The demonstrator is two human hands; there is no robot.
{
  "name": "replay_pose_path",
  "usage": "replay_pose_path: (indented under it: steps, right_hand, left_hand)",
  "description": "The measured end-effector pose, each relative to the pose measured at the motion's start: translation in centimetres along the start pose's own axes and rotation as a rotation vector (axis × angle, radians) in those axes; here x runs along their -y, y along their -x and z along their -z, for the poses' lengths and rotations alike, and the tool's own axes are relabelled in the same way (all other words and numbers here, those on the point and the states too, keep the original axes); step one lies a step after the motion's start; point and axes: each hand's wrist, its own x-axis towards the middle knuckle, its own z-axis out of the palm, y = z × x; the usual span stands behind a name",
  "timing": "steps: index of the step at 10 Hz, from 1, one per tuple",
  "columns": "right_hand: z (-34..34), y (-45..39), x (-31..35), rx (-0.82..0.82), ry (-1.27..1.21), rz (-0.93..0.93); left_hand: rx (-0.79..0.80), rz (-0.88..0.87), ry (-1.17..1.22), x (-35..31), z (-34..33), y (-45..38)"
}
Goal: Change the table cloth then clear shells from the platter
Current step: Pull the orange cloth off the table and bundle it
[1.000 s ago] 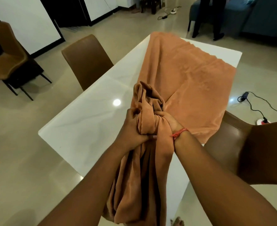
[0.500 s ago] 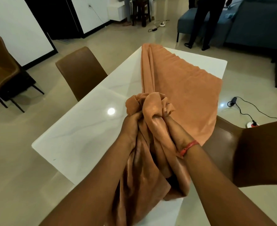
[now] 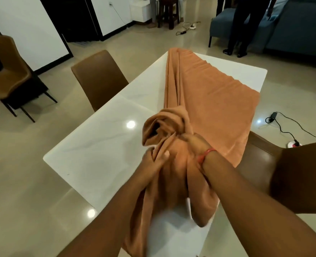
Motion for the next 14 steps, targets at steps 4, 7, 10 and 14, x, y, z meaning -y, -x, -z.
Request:
replay_pose_path:
  steps: [4, 7, 10, 14]
  right_hand:
    - [2.1, -4.6, -8.7, -0.115, 0.047, -0.345]
    - [1.6, -4.1, -11.0, -0.609, 0.529, 0.058]
    - [-10.5, 0.0, -14.0, -0.042, 1.38, 0.785]
    - [-41.2, -1.3, -20.5, 0.326, 1.611, 0.697]
  left_hand:
    - [-0.098, -0.038, -0.263, 4.2, -0.7, -2.3]
    - [-0.025, 0.101, -0.298, 5.2, -1.5, -1.0]
    - [-0.275, 0.121, -0.214, 10.2, 5.3, 2.4]
    - [-0.311, 0.226, -0.671, 25.2, 38.8, 5.2]
